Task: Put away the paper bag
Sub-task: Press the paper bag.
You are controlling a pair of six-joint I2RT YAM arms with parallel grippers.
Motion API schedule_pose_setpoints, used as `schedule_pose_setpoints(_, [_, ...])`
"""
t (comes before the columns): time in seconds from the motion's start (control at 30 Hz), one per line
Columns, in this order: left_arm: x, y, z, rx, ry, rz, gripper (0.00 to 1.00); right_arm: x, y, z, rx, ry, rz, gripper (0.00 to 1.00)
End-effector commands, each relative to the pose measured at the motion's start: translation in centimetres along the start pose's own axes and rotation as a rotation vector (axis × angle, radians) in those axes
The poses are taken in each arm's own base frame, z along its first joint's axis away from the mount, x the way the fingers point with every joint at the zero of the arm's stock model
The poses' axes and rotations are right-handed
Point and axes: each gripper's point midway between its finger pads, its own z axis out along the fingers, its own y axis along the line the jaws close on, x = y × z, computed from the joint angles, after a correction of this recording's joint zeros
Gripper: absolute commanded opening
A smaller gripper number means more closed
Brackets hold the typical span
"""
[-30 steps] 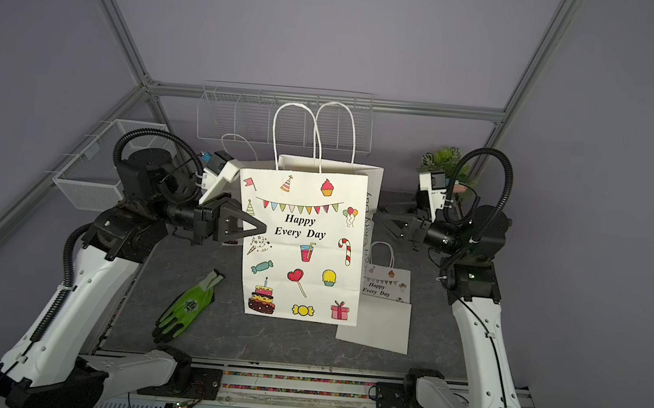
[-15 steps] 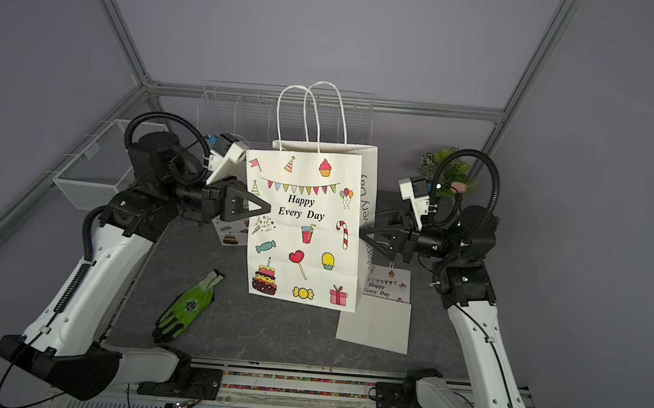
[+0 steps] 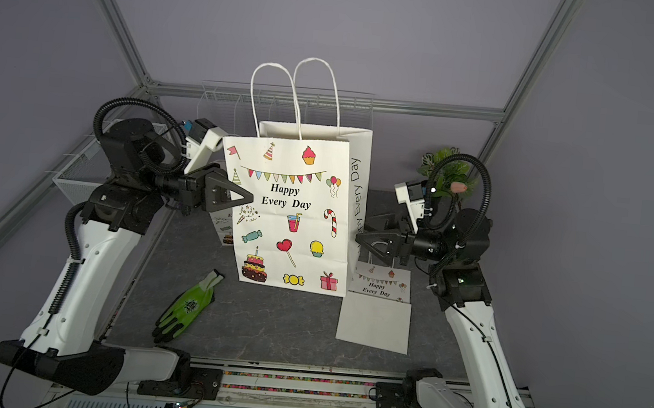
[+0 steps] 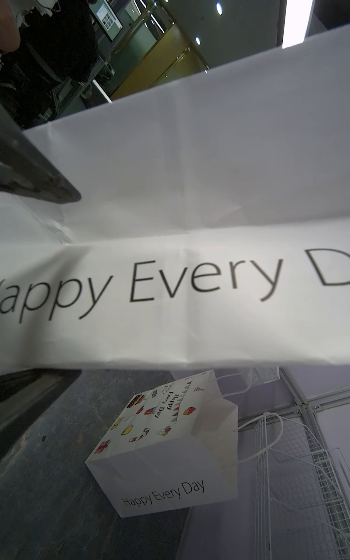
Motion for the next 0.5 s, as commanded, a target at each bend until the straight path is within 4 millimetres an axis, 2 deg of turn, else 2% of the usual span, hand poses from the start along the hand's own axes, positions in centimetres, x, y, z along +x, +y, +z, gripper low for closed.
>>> schedule_pose_setpoints(0.0, [-0.1,-1.0,-0.2,0.028,0.01,0.04,0.0,0.3,0.4,0.1,0.003,-0.009,-0.029,0.95])
schedule_pose_setpoints(0.03, [-0.1,-1.2,-0.2,0.029,0.01,0.044,0.0,0.4,-0.1,0.1,0.024,-0.01,-0.021,1.0])
schedule_pose_setpoints(0.13, [-0.1,-1.4,-0.3,0.03,0.011,0.049,0.0,0.7,-2.1,-0.3,0.119,-0.019,0.0,0.93])
schedule_pose_setpoints(0.23, [-0.1,-1.7,-0.3,0.031,0.011,0.052,0.0,0.6,-3.0,-1.0,0.157,-0.05,0.011,0.98])
schedule_pose_setpoints(0.3, [-0.1,-1.7,-0.3,0.029,0.01,0.059,0.0,0.7,-3.0,-1.3,0.157,-0.066,0.014,0.87])
schedule_pose_setpoints(0.47, [-0.2,-2.0,-0.4,0.033,0.012,0.065,0.0,1.9,-3.3,-1.6,0.149,-0.069,0.038,0.82])
